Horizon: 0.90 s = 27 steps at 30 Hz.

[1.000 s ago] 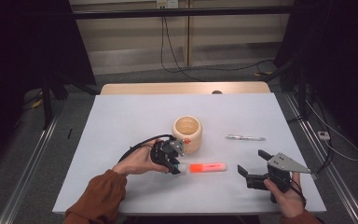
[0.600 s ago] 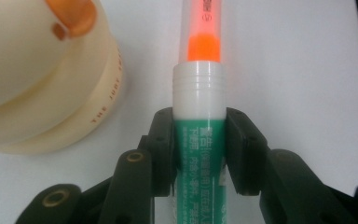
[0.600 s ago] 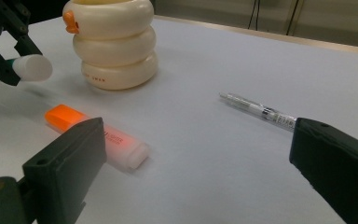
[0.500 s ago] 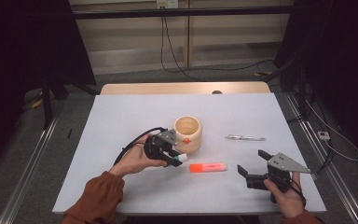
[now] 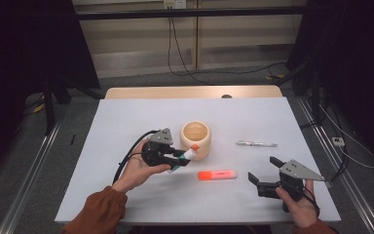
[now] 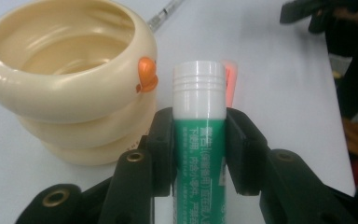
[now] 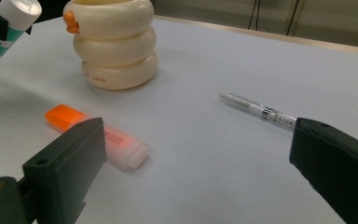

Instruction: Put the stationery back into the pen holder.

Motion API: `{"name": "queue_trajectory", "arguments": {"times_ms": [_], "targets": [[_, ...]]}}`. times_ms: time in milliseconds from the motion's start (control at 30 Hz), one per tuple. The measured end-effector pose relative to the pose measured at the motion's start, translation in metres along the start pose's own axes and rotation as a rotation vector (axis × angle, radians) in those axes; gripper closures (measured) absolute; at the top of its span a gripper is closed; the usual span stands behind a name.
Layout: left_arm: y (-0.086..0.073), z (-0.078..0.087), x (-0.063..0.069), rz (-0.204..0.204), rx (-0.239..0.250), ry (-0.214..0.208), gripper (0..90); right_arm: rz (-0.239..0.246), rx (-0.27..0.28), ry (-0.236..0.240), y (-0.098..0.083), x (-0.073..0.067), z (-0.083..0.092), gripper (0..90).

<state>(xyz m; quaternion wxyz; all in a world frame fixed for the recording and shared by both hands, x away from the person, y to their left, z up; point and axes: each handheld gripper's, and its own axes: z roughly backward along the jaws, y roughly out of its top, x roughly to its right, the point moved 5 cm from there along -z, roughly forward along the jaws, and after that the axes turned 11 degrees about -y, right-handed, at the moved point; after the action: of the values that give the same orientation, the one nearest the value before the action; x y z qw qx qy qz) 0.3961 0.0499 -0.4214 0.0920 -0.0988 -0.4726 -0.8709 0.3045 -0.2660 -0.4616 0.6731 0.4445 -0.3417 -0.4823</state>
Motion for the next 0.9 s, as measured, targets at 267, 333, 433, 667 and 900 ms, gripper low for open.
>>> {"name": "queue_trajectory", "arguments": {"times_ms": [267,333,433,667,900], "targets": [[0.002,0.009,0.009,0.006,0.118,0.074,65.9,-0.001,0.000,0.001,0.000,0.000,0.000,3.4],[0.003,0.010,0.011,-0.004,0.131,0.093,65.9,0.001,0.000,0.001,0.000,0.000,0.000,3.4],[0.005,0.011,0.014,-0.019,0.146,0.096,65.9,0.000,0.001,0.001,0.000,0.000,0.000,3.4],[0.017,0.015,0.016,-0.039,0.182,0.106,65.9,0.002,-0.001,0.000,0.000,0.000,0.000,3.4],[0.032,0.023,0.009,-0.026,0.258,0.147,65.9,0.000,0.000,0.000,0.000,0.000,0.000,3.4]]}}
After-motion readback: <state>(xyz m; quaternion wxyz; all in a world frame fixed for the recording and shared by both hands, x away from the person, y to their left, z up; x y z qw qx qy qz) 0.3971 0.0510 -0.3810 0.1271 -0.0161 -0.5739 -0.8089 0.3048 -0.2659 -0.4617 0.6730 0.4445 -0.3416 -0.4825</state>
